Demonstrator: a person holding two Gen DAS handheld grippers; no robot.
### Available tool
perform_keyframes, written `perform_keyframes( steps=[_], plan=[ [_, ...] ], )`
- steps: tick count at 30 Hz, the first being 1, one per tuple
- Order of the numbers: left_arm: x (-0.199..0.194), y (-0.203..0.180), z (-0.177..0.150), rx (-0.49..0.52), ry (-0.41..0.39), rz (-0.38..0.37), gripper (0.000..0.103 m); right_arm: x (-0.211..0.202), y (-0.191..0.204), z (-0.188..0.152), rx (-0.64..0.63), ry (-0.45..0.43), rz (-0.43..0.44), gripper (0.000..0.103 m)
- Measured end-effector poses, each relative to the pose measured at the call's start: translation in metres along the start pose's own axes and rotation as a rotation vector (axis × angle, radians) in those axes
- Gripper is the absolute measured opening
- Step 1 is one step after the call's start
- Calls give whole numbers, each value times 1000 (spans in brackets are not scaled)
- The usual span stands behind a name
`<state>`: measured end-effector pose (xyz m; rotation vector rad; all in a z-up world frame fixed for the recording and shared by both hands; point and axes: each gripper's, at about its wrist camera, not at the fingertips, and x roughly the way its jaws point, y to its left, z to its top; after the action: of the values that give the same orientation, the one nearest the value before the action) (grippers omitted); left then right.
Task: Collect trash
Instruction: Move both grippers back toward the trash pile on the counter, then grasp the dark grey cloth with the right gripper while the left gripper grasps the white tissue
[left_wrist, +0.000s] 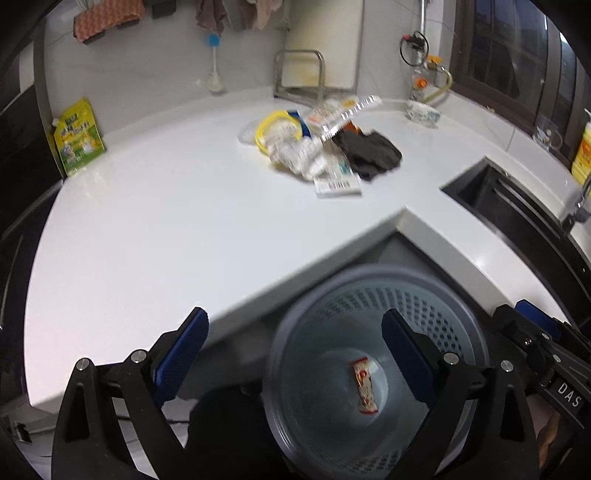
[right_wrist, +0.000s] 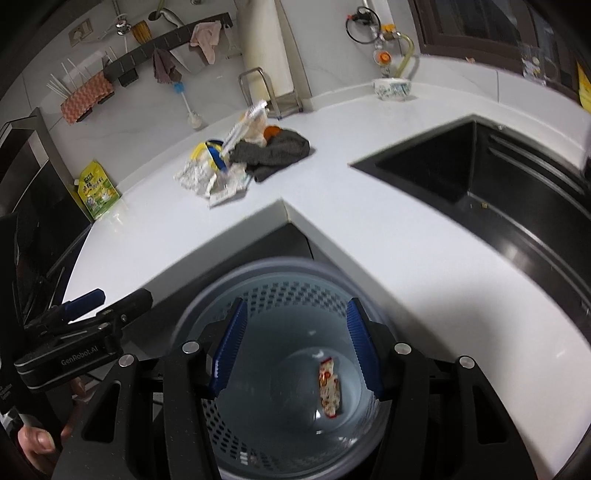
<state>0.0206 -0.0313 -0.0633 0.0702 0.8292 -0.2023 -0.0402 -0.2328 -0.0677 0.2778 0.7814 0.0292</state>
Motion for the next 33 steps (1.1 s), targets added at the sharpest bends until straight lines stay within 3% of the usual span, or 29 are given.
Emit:
perform_keyframes(
  steps=[16, 33],
  plan=[
    [9, 36, 91, -69, -146, 97, 97, 43, 13, 104, -108, -66, 44, 60],
    [78, 45, 127, -99, -69, 112, 97, 137, 29, 163, -273, -18, 112, 70]
  ],
)
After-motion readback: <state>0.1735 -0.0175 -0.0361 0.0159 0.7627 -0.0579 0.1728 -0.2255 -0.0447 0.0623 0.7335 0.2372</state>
